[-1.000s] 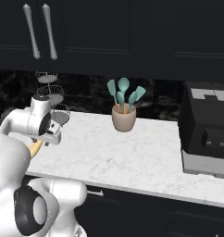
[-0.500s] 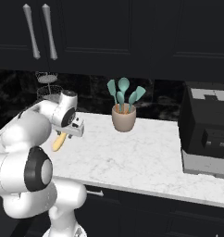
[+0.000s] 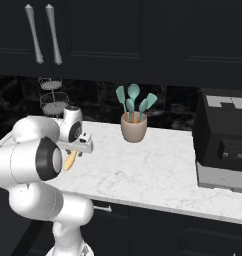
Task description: Pick the pizza cutter from the drawer and place it on the counter.
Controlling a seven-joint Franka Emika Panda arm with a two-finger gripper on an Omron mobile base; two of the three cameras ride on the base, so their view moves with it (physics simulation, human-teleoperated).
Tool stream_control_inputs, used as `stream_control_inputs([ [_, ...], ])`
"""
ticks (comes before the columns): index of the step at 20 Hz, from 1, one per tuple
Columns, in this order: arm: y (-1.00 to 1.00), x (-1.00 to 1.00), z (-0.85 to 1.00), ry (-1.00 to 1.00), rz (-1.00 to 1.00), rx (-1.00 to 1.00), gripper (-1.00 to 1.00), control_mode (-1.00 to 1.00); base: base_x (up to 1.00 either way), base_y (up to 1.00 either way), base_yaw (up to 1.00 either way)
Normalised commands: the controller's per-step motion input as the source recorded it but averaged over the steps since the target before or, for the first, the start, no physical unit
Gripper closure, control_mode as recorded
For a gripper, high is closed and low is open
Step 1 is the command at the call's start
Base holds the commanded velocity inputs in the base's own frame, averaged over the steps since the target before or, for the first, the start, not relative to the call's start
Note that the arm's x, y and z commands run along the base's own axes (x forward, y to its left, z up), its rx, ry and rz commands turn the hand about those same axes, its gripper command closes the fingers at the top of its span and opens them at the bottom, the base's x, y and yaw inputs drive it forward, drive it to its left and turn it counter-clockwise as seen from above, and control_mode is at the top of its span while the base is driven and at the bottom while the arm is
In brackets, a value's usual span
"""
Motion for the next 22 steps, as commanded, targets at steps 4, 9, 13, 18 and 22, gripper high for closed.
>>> stream_control_inputs([
  [4, 0.0, 0.14, -0.3, 0.06, 0.0, -0.04, 1.0, -1.0, 0.0, 0.0, 0.0],
  [9, 0.0, 0.16, -0.13, 0.08, 0.0, 0.0, 1.0, -1.0, 0.0, 0.0, 0.0],
  [13, 0.0, 0.2, -0.28, 0.01, 0.0, 0.0, 1.0, -1.0, 0.0, 0.0, 0.0],
  [18, 0.0, 0.21, -0.18, 0.0, 0.0, 0.0, -1.0, -1.0, 0.0, 0.0, 0.0],
  [22, 0.0, 0.07, -0.03, 0.0, 0.0, 0.0, -1.0, -1.0, 0.0, 0.0, 0.0],
])
